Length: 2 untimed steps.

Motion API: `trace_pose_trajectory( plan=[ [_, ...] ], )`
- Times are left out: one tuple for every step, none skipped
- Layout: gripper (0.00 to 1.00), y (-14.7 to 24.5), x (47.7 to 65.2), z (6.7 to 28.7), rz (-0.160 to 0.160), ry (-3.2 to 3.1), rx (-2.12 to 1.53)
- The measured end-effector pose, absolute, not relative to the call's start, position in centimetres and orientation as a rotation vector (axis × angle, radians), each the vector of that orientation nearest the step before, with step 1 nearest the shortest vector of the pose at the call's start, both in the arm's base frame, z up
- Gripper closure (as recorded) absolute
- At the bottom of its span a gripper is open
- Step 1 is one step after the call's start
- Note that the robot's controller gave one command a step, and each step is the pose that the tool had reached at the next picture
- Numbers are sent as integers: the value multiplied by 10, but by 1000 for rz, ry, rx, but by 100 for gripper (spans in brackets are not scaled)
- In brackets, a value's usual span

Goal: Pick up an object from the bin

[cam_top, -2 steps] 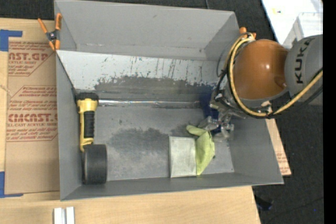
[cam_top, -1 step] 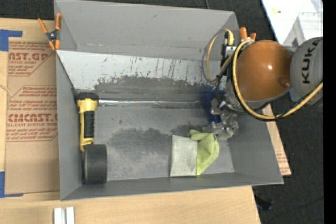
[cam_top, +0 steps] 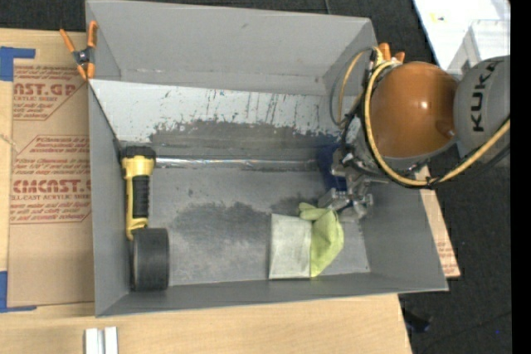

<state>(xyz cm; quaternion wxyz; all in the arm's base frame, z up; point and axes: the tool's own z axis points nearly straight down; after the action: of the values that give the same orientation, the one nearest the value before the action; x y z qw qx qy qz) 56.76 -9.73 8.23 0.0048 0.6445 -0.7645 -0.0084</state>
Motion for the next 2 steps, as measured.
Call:
trace_pose_trajectory(
  plan=[
    [100, -85, 556, 107, -30, -2436, 1968],
    [100, -76, 559, 105, -27, -2633, 1697]
  ],
)
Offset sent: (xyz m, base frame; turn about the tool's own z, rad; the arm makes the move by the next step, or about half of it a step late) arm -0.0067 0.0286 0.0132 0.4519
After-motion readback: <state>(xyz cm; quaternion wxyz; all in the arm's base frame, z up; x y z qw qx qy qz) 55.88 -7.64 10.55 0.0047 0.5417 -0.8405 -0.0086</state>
